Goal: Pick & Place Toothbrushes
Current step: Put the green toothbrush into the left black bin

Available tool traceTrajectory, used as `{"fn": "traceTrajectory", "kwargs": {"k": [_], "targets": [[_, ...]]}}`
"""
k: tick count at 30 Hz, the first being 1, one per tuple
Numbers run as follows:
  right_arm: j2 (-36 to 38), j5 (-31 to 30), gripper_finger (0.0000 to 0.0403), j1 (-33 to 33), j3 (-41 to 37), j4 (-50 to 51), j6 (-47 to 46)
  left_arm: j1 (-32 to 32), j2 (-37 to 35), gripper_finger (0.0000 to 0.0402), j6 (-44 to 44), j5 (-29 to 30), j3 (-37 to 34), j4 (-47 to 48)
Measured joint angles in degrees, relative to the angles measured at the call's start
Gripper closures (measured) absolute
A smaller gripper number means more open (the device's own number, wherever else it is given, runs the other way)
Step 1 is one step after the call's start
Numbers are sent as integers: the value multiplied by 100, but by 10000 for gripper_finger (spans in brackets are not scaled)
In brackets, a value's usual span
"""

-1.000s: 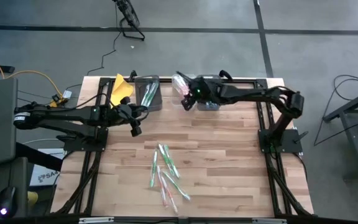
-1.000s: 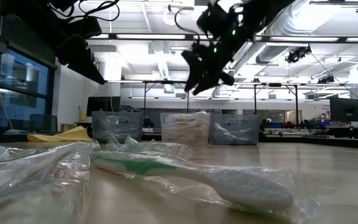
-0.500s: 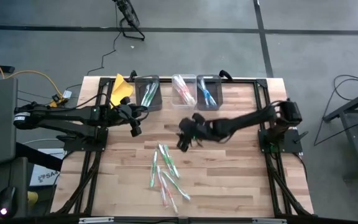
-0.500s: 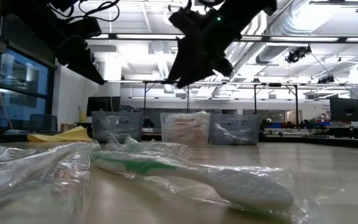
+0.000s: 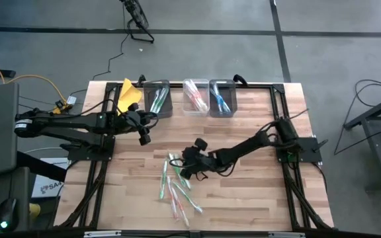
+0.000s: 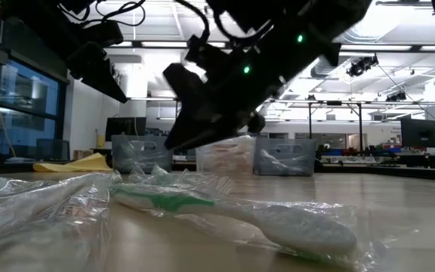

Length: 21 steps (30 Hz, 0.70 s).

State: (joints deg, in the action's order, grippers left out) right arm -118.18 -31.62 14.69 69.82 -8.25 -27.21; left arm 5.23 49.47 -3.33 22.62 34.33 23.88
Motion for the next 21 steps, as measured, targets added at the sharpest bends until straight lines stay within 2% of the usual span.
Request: {"fn": "traceTrajectory", "kwargs": {"k": [5, 15, 21], "targets": [[-338, -1, 247, 7, 0, -632, 193, 0, 0, 248, -13, -2, 0, 0], [-515, 71, 247, 7, -2, -694, 195, -1, 1, 248, -13, -15, 0, 4], [-515, 629, 247, -6, -2, -680, -85, 0, 0, 248, -13, -19, 0, 4]]}}
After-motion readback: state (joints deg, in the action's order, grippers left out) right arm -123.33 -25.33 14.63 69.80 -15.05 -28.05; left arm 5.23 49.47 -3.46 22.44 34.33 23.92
